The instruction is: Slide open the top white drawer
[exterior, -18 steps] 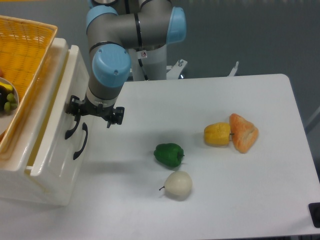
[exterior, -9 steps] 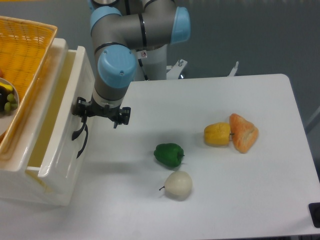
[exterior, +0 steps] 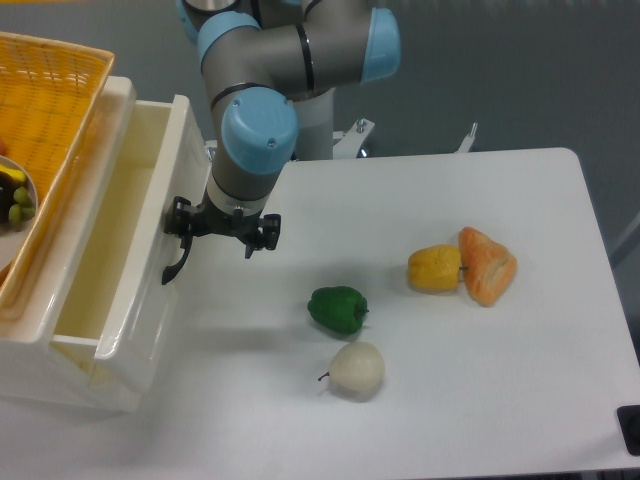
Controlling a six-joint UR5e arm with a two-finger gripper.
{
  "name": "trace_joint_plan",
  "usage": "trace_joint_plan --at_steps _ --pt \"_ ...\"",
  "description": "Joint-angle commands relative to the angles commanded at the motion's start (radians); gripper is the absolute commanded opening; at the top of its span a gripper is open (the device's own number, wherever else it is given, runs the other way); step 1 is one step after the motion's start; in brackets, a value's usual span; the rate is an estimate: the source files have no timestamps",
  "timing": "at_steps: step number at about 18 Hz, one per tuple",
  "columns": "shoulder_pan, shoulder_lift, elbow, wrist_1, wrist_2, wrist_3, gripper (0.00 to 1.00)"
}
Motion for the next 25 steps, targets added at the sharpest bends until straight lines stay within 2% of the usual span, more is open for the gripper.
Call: trace_joint_plan --at_steps 16,25 --pt "0.098 -0.031 -0.002 0.002 0.002 0.028 1.0" --pt "0.106 -0.035 0.008 0.003 -0.002 0.031 1.0"
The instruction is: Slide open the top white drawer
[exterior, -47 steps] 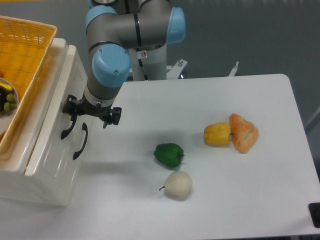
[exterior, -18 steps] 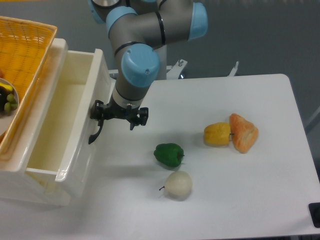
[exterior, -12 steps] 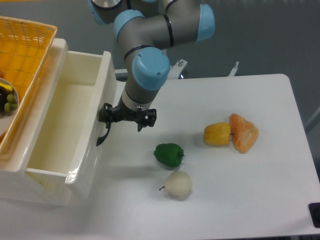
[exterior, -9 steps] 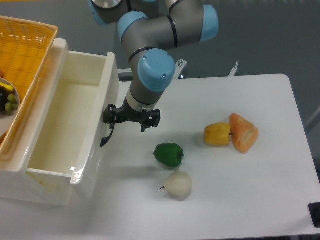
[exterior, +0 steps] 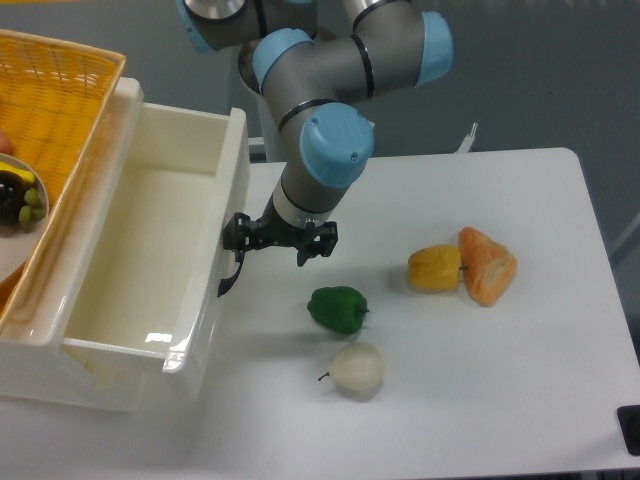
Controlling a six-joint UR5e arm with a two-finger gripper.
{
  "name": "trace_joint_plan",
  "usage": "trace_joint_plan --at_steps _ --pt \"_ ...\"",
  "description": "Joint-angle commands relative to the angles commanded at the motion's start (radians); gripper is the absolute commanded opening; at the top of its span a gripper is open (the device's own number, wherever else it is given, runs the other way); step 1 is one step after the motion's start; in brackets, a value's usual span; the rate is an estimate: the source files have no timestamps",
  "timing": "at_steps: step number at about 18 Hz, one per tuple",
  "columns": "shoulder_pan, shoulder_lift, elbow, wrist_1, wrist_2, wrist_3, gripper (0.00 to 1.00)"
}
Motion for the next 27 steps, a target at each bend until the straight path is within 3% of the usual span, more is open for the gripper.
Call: trace_joint_plan --at_steps 27 --pt "0.021 -0.002 -0.005 -0.005 -0.041 0.025 1.0"
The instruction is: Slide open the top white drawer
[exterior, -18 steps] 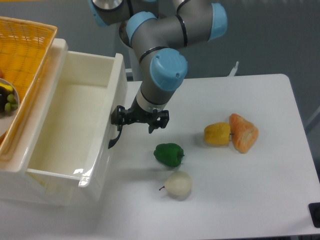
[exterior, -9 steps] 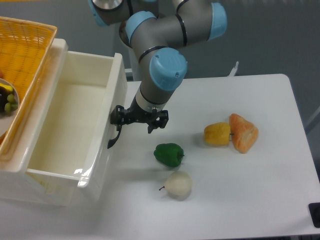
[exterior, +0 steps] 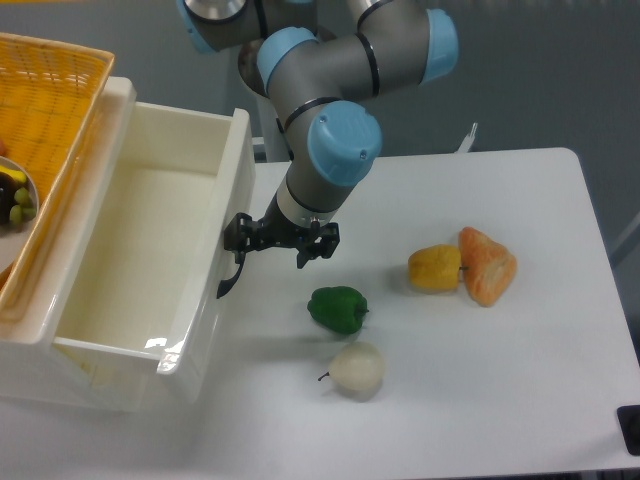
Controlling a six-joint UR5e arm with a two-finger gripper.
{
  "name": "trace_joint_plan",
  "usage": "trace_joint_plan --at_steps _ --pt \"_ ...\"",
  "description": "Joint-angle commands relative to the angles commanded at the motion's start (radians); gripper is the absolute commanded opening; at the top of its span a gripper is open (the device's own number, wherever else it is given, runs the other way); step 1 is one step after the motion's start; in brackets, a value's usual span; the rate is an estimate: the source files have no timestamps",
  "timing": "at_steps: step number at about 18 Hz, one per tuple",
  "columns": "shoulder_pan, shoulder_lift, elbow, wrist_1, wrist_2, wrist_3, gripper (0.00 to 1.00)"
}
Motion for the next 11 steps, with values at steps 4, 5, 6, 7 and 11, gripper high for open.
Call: trace_joint_plan --at_steps 4,5,6,7,11 --pt "-0.002 0.005 0.002 0.0 -0.006 0.002 1.0" --pt "-0.002 0.006 0.002 -0.002 -0.008 0.002 1.0" --pt "-0.002 0.008 0.006 -0.009 -0.014 0.002 1.0" --pt "-0.002 0.008 0.012 -0.018 -0.021 0.002 1.0" --pt "0.0 0.008 0.012 -0.025 -0.025 0.002 1.0"
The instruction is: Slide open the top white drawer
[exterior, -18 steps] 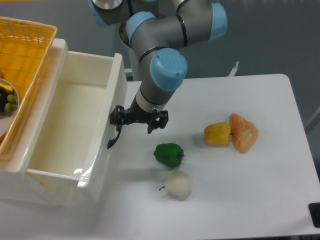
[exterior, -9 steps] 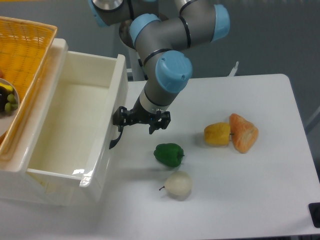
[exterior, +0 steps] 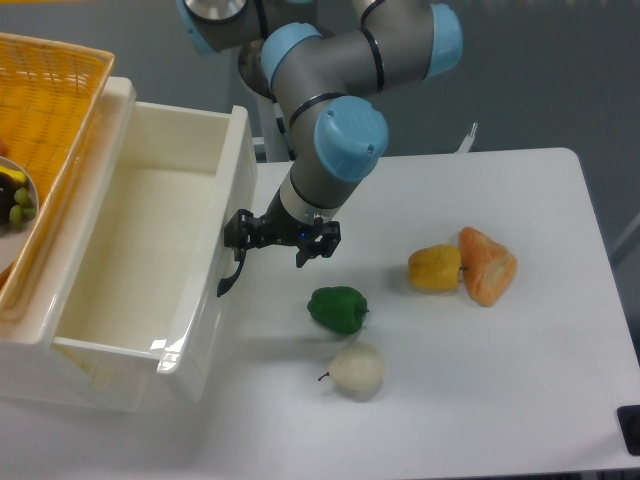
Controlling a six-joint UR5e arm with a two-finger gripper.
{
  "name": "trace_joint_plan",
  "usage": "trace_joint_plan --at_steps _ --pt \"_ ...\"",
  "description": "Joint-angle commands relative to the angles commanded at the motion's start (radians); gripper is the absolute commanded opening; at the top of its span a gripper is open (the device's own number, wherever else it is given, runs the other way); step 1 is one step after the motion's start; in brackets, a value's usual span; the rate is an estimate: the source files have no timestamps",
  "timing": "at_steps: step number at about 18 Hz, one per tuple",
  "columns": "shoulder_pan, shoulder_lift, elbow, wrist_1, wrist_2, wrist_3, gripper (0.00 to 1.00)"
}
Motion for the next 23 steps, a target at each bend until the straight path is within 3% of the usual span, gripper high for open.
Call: trace_joint_plan --at_steps 23 --pt "0.058 0.005 0.017 -0.023 -0.044 0.011 1.0"
